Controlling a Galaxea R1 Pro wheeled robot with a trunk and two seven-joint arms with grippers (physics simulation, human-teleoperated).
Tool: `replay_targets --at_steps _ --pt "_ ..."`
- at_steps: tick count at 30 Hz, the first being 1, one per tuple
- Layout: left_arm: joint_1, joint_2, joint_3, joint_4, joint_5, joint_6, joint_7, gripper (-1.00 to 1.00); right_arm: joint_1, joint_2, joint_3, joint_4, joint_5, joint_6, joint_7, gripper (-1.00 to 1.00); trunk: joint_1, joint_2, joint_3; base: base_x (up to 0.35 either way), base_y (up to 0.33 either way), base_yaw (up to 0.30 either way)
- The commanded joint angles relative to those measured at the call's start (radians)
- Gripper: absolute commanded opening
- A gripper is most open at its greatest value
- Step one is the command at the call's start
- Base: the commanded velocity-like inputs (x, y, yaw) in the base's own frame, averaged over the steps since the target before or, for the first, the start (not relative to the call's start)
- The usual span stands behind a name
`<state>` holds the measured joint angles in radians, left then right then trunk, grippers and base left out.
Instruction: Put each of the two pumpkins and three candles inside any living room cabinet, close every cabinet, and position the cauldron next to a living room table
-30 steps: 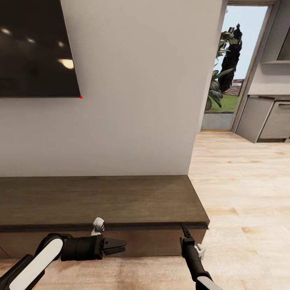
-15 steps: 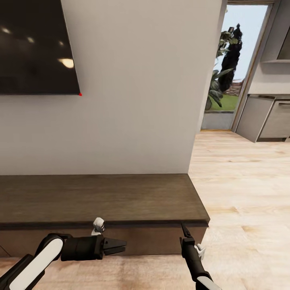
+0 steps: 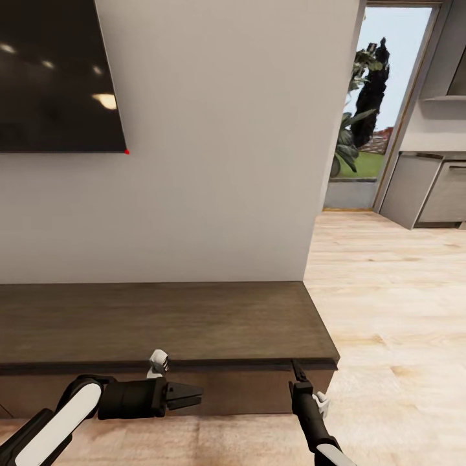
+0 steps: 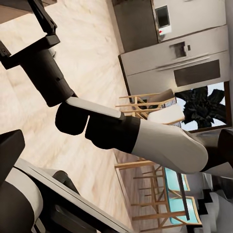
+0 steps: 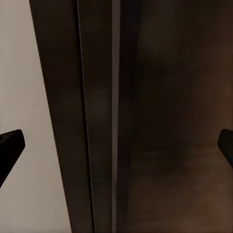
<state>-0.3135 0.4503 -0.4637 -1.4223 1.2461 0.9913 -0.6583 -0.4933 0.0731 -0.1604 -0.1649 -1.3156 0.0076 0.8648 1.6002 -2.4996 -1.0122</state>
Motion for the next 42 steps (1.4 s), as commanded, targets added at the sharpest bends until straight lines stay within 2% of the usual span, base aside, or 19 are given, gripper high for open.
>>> replay_targets --at_steps 1,42 --pt "-0.001 0.001 -0.002 0.000 0.001 0.003 -0.003 1.00 -0.001 0.001 -0.007 0.001 0.004 0.001 0.003 1.00 0.000 0.000 -0.001 0.002 0.000 0.000" --pt "-0.001 0.001 -0.002 0.000 0.000 0.003 -0.003 1.00 -0.001 0.001 -0.007 0.002 0.001 -0.001 -0.006 1.00 0.000 0.000 -0.001 0.010 0.000 0.000"
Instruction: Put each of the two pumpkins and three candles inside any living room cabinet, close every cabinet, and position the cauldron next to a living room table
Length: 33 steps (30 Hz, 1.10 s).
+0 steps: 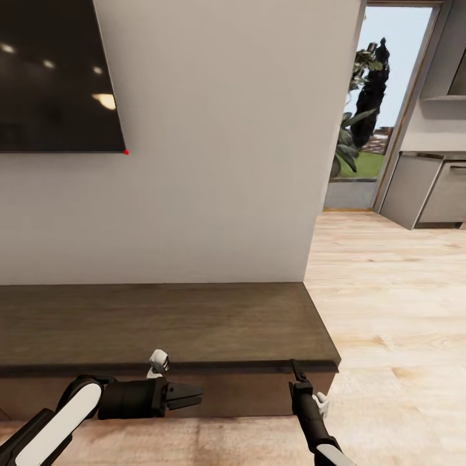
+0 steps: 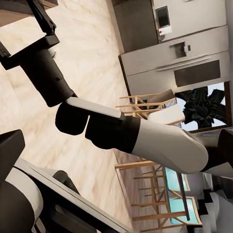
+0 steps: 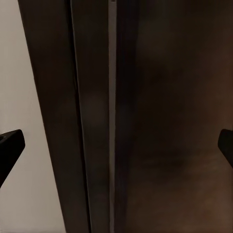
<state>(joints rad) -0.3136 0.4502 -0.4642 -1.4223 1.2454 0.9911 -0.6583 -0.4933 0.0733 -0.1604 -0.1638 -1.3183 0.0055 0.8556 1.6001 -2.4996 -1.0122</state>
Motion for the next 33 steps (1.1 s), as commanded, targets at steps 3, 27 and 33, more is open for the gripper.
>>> replay_targets --at_steps 3,27,33 --pt "-0.001 0.000 -0.002 0.000 0.001 0.002 -0.003 1.00 -0.001 0.001 -0.007 0.000 0.004 0.001 0.003 1.00 0.000 0.000 -0.001 0.084 0.000 0.000" --pt "-0.001 -0.001 -0.006 0.000 0.001 0.001 -0.003 1.00 -0.001 0.002 -0.007 0.001 0.004 -0.001 -0.001 -1.00 0.000 0.000 -0.001 0.003 0.000 0.000" --pt "-0.001 -0.001 -0.007 0.000 0.001 0.001 -0.003 1.00 -0.001 0.002 -0.007 0.001 0.004 -0.001 -0.002 -1.00 0.000 0.000 -0.001 -0.038 0.000 0.000"
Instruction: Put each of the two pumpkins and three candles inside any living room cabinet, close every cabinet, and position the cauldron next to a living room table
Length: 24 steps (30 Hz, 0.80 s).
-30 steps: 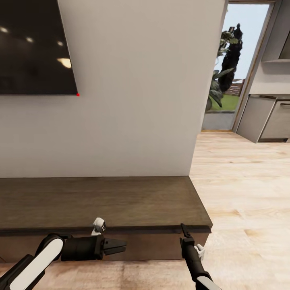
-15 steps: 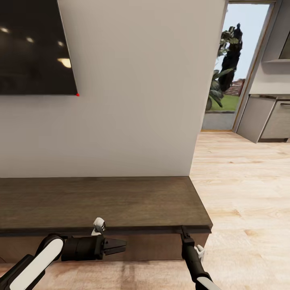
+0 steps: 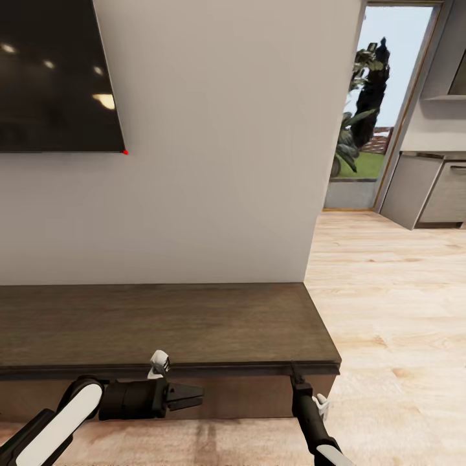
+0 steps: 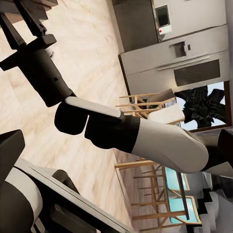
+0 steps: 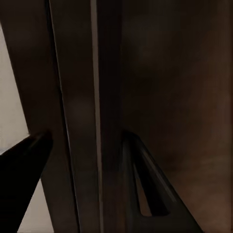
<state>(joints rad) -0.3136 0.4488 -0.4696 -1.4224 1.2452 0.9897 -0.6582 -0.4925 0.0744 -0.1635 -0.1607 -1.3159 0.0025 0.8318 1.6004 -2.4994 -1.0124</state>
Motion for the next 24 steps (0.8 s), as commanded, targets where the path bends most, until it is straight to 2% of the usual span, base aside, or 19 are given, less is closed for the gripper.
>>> replay_targets --at_steps 1,24 --pt "-0.001 0.001 -0.001 0.000 0.001 0.003 -0.003 1.00 -0.001 0.001 -0.004 -0.002 0.001 0.002 0.022 -1.00 0.000 -0.001 -0.001 -0.008 0.000 0.000" --pt "-0.001 0.001 -0.014 0.000 0.000 0.001 -0.001 1.00 -0.001 0.001 -0.004 -0.002 0.001 0.002 0.022 -1.00 0.000 -0.001 -0.001 -0.019 0.000 0.000"
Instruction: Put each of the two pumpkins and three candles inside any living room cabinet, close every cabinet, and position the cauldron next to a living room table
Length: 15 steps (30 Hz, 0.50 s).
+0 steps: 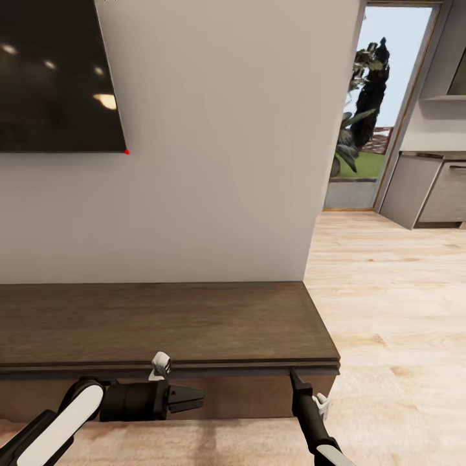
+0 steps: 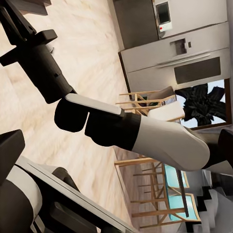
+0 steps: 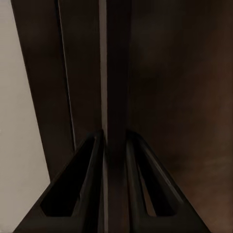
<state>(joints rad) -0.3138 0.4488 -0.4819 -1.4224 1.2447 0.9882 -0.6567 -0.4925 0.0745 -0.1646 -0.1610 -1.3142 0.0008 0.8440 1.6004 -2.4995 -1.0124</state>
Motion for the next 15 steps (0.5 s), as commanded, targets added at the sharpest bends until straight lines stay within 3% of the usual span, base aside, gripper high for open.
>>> replay_targets --at_steps 1,9,15 --pt "-0.001 0.000 -0.001 0.000 0.001 0.003 -0.003 1.00 -0.001 0.001 -0.003 -0.002 0.000 0.004 0.010 -1.00 0.000 -0.001 -0.001 0.000 0.000 0.000" --pt "-0.001 0.001 -0.001 0.001 0.001 0.003 -0.003 1.00 -0.001 0.001 -0.003 -0.002 0.000 0.004 0.010 -1.00 0.000 -0.001 -0.001 -0.005 0.000 0.000" --pt "-0.001 0.000 -0.001 0.000 0.001 0.003 -0.003 1.00 -0.001 0.001 -0.003 -0.002 0.000 0.004 0.010 -1.00 0.000 -0.001 -0.001 -0.133 0.000 0.000"
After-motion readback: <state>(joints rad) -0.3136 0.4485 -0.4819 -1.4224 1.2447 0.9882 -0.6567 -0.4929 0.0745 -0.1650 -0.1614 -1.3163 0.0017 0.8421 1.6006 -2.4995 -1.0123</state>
